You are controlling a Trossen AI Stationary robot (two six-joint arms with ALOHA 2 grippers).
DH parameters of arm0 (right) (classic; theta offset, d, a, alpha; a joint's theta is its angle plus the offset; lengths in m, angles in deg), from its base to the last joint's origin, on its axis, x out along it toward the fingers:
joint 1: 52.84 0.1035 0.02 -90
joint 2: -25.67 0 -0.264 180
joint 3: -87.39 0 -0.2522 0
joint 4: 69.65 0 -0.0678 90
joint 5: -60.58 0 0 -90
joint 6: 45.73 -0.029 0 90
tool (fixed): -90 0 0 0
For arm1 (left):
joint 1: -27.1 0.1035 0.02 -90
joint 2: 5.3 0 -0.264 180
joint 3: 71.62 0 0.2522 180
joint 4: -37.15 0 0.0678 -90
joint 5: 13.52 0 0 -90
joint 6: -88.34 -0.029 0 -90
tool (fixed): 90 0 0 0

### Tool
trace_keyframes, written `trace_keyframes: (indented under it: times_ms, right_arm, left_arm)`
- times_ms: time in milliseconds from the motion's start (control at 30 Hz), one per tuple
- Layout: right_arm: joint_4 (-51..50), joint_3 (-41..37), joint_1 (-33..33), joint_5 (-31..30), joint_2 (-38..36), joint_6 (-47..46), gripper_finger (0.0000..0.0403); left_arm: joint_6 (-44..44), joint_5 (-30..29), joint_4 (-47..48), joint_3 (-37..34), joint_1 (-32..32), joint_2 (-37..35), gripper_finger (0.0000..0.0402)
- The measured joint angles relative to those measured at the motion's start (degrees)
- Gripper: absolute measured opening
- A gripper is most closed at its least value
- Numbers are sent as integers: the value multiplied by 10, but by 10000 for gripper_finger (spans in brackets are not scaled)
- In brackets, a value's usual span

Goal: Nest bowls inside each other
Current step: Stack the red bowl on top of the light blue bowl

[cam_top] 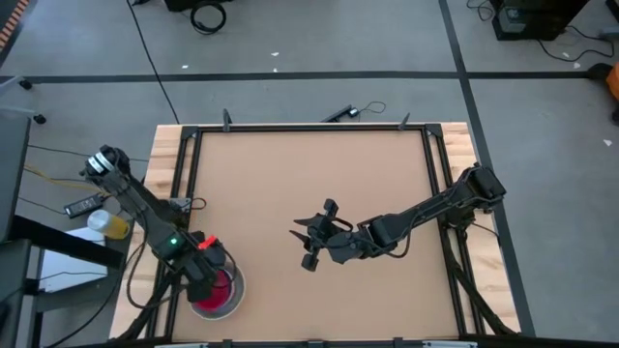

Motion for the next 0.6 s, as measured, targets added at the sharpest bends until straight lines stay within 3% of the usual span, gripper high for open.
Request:
trace_keyframes:
  times_ms: [333, 467, 600]
  right_arm:
    - [0, 0, -1, -2, 0, 0, 137]
    - [-4, 0, 1, -43, 0, 3, 137]
    - [-23, 0, 8, -89, 0, 10, 134]
  left_arm:
    - [-16, 12, -27, 0, 5, 8, 157]
    - [12, 26, -16, 1, 2, -5, 178]
    - [46, -11, 39, 25, -15, -29, 179]
